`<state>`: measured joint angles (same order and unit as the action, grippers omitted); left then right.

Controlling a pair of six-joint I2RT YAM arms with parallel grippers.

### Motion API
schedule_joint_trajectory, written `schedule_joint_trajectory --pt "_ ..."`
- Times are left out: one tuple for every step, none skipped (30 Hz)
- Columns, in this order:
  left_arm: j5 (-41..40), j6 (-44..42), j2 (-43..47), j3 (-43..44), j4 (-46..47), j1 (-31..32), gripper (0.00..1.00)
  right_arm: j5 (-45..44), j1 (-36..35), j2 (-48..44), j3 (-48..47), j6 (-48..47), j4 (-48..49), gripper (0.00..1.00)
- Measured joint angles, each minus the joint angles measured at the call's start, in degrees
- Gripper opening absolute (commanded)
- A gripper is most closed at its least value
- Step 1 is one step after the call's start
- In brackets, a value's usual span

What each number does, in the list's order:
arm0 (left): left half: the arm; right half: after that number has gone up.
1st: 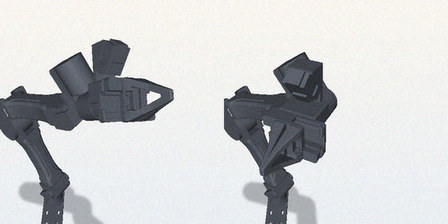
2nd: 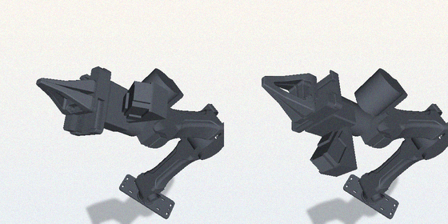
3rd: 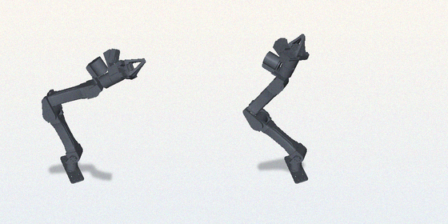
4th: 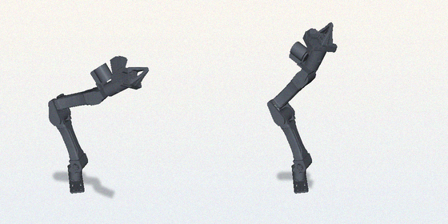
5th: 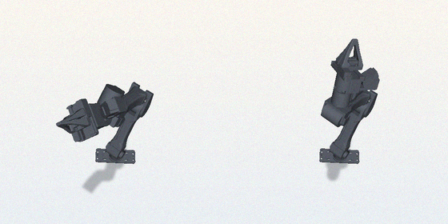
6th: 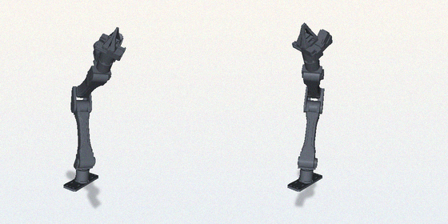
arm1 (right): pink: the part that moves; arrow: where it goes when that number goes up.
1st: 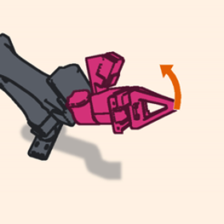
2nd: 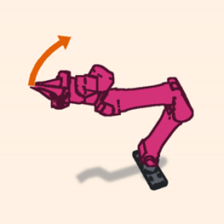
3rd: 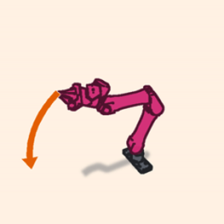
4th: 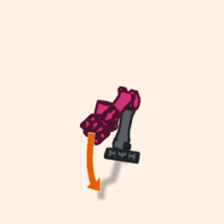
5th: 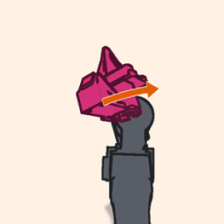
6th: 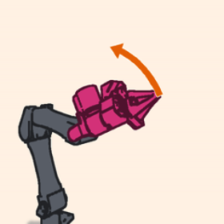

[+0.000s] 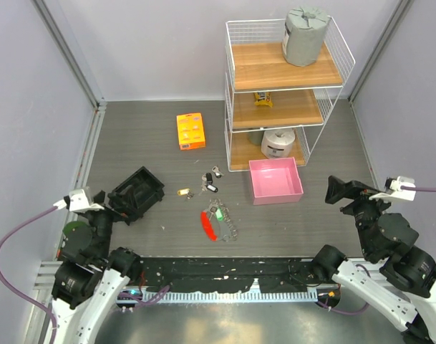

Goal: Remove the keys from the keyring

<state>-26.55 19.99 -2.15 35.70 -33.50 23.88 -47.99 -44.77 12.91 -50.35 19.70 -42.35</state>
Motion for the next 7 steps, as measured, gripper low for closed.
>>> schedule_joint_trajectory --pt "0.0 -0.1 0.0 0.0 0.0 0.0 1.00 -0.3 0.0 -0.2 0.0 0.0 -0.2 0.95" --pt "0.0 -0.4 0.0 0.0 0.1 0.0 1.00 -0.5 0.0 -0.2 0.0 0.0 -0.4 0.95" --pt "0.0 -0.6 0.0 0.0 0.1 0.0 1.00 -0.6 0.0 -0.2 0.0 0.0 -0.6 0.95" --pt "0.0 -0.9 0.0 0.0 0.2 0.0 1.00 -0.6 0.0 -0.2 0.0 0.0 -0.9 0.95" --pt "0.0 -1.1 0.0 0.0 0.3 0.0 0.99 -0.7 0.0 -0.2 0.0 0.0 -1.1 0.95" --pt "0.2 -1.3 0.0 0.0 0.3 0.0 1.00 -0.9 0.0 -0.2 0.0 0.0 -1.2 0.95" --pt "0.2 -1.4 -0.1 0.0 0.3 0.0 1.00 -0.9 0.0 -0.2 0.0 0.0 -1.4 0.95"
